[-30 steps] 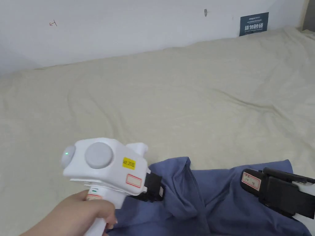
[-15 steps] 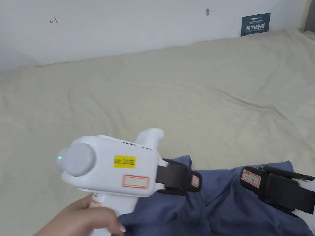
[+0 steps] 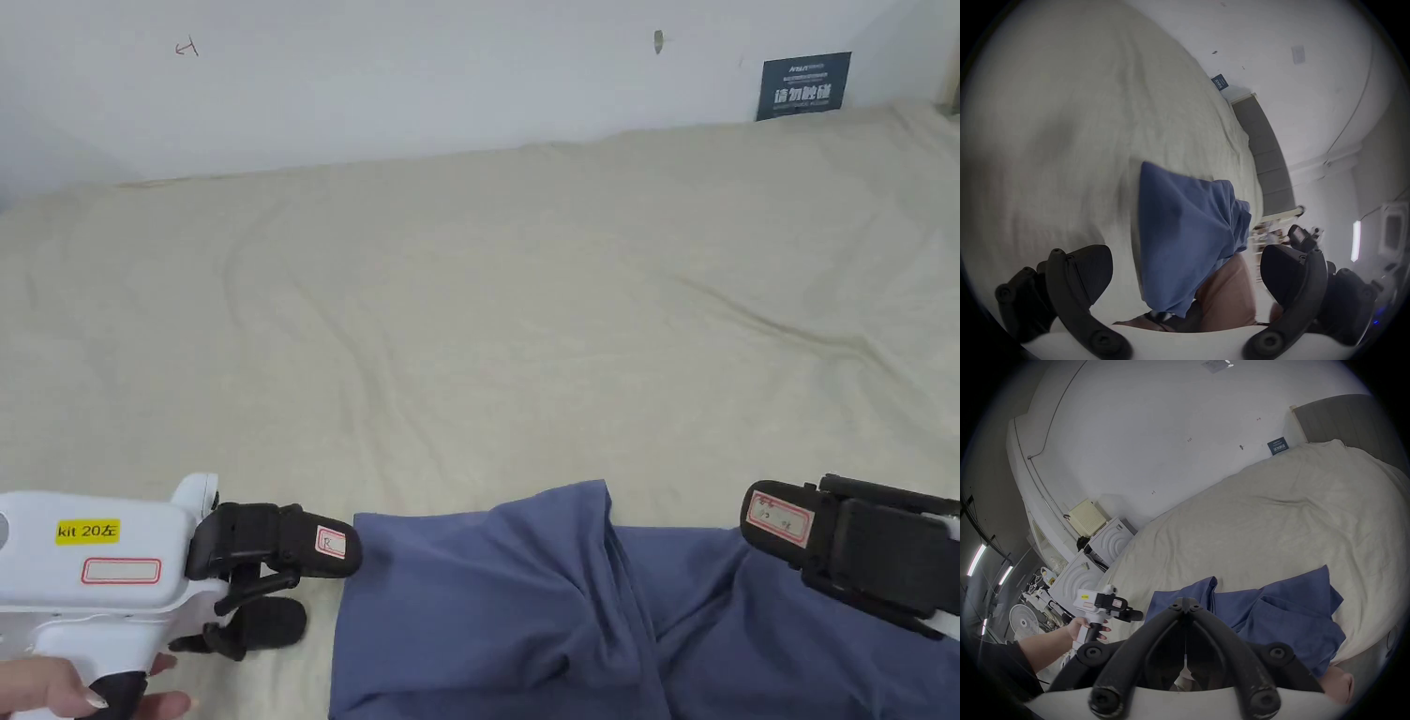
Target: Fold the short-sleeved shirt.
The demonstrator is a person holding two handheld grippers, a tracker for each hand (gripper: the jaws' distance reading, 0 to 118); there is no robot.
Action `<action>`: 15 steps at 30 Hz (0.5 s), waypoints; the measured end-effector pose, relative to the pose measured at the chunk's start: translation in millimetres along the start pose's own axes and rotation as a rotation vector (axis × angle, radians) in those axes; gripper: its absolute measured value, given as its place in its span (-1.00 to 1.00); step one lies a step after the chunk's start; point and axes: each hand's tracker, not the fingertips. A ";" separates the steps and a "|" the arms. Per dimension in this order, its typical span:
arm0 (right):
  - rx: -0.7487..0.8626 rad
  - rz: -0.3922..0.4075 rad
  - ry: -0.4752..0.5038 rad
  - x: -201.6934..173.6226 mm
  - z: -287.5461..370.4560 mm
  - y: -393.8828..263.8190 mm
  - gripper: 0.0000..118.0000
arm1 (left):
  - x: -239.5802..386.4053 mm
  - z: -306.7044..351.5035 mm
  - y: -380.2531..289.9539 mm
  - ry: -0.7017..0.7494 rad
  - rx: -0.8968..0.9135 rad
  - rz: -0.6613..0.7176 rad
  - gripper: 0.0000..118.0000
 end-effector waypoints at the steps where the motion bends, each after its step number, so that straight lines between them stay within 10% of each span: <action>1: -0.003 0.000 0.000 -1.9 -2.0 -0.7 -1.00 | -8.2 -9.0 -0.8 -0.034 -0.002 0.032 1.00; 6: -0.028 0.027 -0.020 -8.3 -10.5 -1.5 -1.00 | -16.9 -53.7 6.7 -0.244 -0.053 0.095 1.00; 13: -0.035 0.029 -0.030 -9.4 -11.4 -2.1 -1.00 | 11.9 -70.3 9.9 -0.114 -0.050 -0.016 0.96; 14: -0.033 0.024 -0.029 -8.9 -11.2 -2.4 -1.00 | 15.7 -68.8 8.4 -0.065 -0.034 -0.021 0.83; 15: -0.029 0.020 -0.031 -7.9 -10.8 -2.6 -1.00 | 17.5 -66.1 8.2 -0.025 -0.015 -0.028 0.11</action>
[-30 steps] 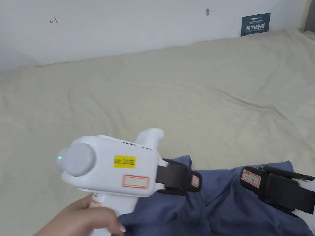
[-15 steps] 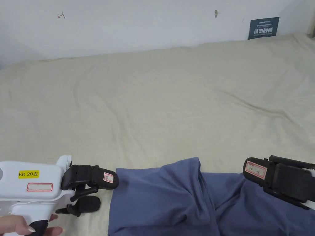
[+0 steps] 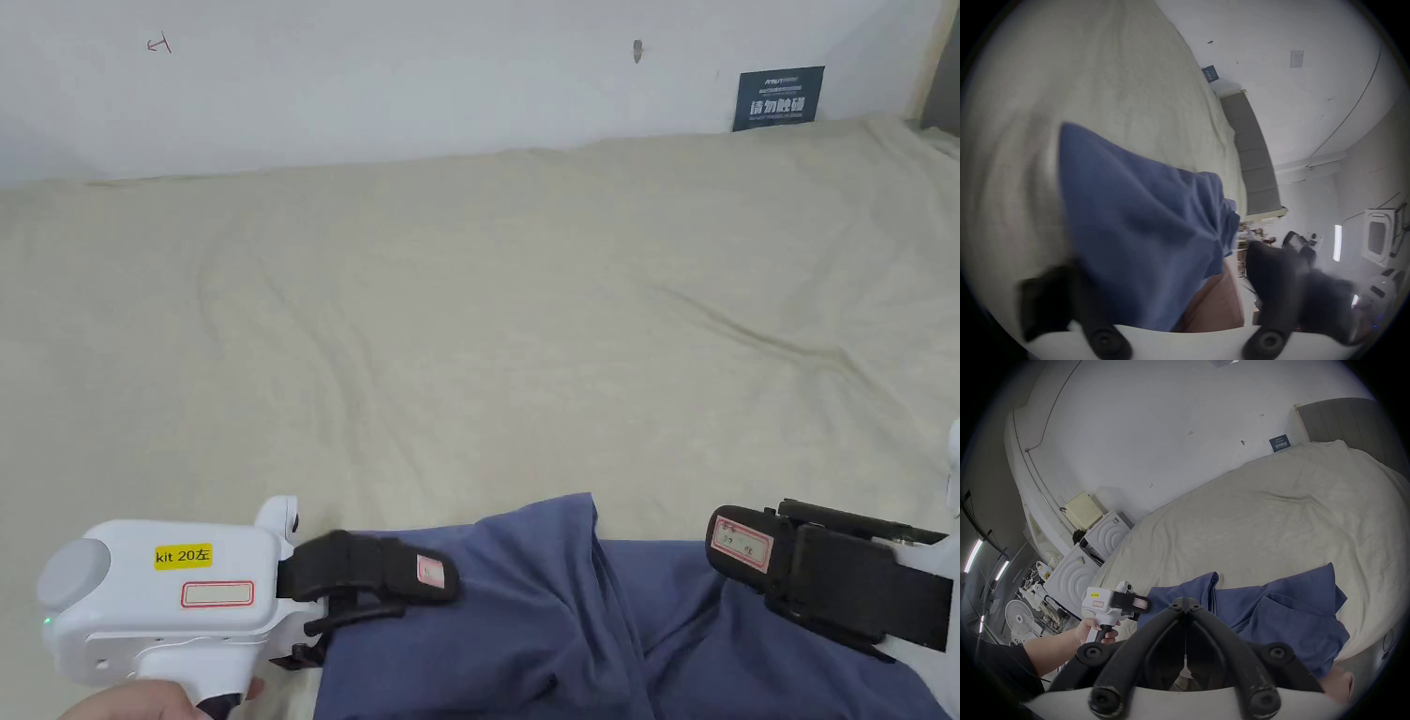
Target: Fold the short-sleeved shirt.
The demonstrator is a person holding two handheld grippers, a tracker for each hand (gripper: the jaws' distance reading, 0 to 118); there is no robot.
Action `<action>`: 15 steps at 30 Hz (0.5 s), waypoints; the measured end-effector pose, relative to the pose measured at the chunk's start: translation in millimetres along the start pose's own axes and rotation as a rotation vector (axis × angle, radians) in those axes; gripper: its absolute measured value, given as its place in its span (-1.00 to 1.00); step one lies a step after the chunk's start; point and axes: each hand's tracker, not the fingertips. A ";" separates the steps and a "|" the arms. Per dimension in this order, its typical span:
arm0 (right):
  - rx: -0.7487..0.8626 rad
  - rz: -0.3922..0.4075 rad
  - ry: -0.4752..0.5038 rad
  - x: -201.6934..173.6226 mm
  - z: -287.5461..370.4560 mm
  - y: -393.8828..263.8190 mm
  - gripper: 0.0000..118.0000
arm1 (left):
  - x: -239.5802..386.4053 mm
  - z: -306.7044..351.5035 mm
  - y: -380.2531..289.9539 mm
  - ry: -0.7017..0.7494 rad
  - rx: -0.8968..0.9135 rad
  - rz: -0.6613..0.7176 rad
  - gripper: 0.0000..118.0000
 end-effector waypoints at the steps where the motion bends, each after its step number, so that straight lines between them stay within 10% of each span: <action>1: 0.008 -0.004 0.000 0.6 0.9 -0.2 -1.00 | 0.9 3.8 0.7 0.107 0.016 -0.012 -0.77; 2: 0.011 -0.003 0.001 0.7 1.6 0.2 -1.00 | 2.1 5.4 0.9 0.285 0.017 -0.043 -0.83; 5: 0.011 0.005 0.003 0.2 3.4 2.1 -1.00 | 6.9 14.4 -0.1 0.174 0.007 0.024 -0.83; 8: 0.002 0.018 0.012 -0.1 3.5 2.6 -1.00 | 42.1 31.7 6.2 0.445 0.001 -0.226 -0.83; 15: -0.012 0.018 0.052 1.4 -4.9 1.5 -1.00 | 64.8 128.6 13.3 0.943 0.129 -0.194 -0.83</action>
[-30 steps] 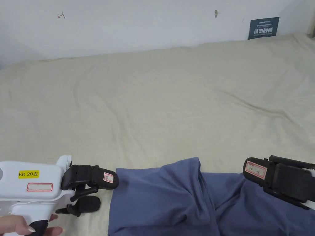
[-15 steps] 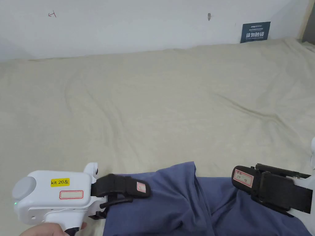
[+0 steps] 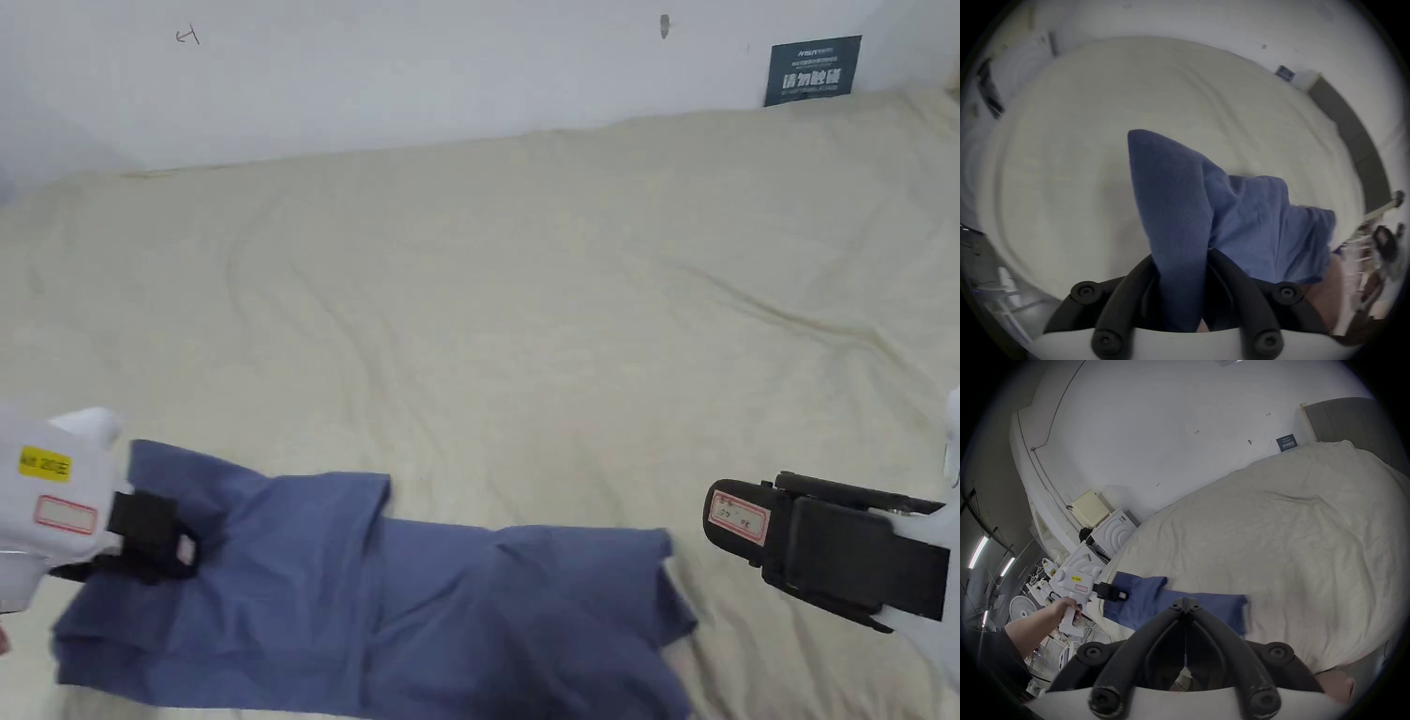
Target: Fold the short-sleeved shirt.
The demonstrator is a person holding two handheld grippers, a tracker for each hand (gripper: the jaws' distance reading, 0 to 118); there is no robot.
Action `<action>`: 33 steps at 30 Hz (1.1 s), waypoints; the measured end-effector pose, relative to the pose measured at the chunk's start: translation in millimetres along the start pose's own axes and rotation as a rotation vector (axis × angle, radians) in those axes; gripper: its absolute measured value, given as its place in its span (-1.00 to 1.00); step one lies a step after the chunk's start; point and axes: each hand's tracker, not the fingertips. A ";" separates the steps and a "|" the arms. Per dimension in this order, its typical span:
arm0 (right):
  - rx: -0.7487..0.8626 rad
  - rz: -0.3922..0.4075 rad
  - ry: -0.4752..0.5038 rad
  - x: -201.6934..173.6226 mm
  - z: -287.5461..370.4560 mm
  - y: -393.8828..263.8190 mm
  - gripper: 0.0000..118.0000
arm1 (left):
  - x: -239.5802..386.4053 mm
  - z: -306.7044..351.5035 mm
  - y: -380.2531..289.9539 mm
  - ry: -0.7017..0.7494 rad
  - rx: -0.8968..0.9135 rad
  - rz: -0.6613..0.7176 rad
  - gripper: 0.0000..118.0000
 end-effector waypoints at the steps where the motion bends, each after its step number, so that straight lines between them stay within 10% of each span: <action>1: -0.002 -0.004 0.007 0.3 -1.9 -1.0 -1.00 | 0.8 8.2 0.3 0.063 0.007 -0.055 -0.83; 15: 0.012 -0.077 0.034 12.2 6.2 -11.1 -1.00 | 183.4 -49.5 23.8 -0.415 -0.239 -0.140 -0.78; 19: 0.038 -0.117 0.026 21.2 16.3 -6.0 -1.00 | 222.0 -74.8 24.8 -0.581 -0.328 -0.154 1.00; 27: 0.066 -0.166 0.020 42.8 20.1 -4.0 -1.00 | 186.4 -22.4 20.0 -0.521 -0.174 -0.074 0.98; 29: 0.060 -0.190 0.025 46.0 15.9 -6.3 -1.00 | 178.8 -14.0 13.7 -0.435 -0.145 -0.147 0.69; 31: 0.052 -0.200 0.027 47.5 12.4 -8.3 -1.00 | 177.5 -14.8 7.2 -0.451 -0.107 -0.186 -0.60; 33: 0.046 -0.201 0.029 46.0 10.2 -10.6 -1.00 | 184.3 -27.4 1.8 -0.472 -0.132 -0.160 -0.95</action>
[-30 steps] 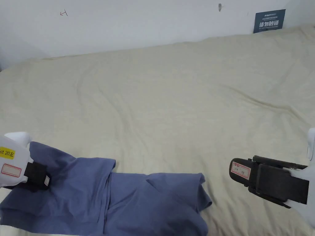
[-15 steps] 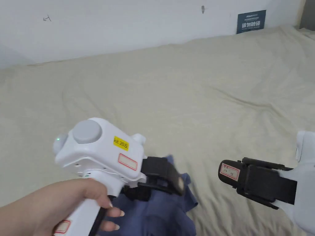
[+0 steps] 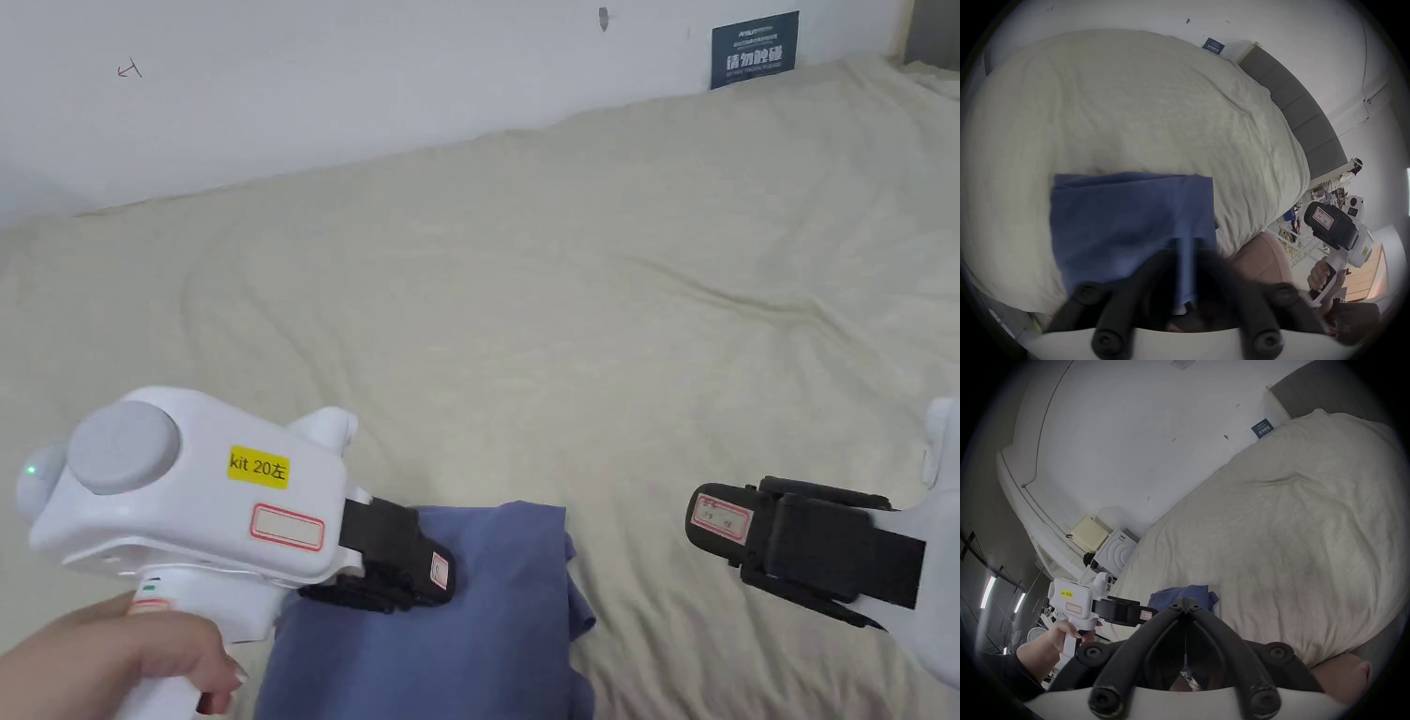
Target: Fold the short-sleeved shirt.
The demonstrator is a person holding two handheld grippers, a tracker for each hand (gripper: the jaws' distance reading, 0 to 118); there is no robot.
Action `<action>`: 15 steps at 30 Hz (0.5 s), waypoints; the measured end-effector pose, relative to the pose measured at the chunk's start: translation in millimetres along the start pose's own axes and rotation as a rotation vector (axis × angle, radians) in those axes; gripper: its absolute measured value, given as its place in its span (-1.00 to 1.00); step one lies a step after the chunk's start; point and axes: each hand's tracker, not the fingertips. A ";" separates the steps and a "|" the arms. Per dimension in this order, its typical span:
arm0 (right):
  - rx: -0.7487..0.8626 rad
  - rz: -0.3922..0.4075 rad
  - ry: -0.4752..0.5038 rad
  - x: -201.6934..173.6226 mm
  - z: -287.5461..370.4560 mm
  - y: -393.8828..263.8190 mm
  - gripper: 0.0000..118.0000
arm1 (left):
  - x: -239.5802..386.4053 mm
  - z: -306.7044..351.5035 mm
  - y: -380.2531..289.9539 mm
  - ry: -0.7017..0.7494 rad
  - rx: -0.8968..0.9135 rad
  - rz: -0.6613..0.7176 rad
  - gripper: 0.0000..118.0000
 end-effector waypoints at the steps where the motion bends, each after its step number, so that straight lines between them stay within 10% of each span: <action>1: -0.006 -0.002 0.004 -0.3 -0.5 -0.4 -1.00 | -3.8 -9.8 0.1 -0.035 -0.004 0.028 -0.95; 15: 0.008 -0.008 0.028 -21.2 18.2 12.1 -1.00 | 39.4 -62.8 -6.3 -0.319 0.099 0.091 -0.95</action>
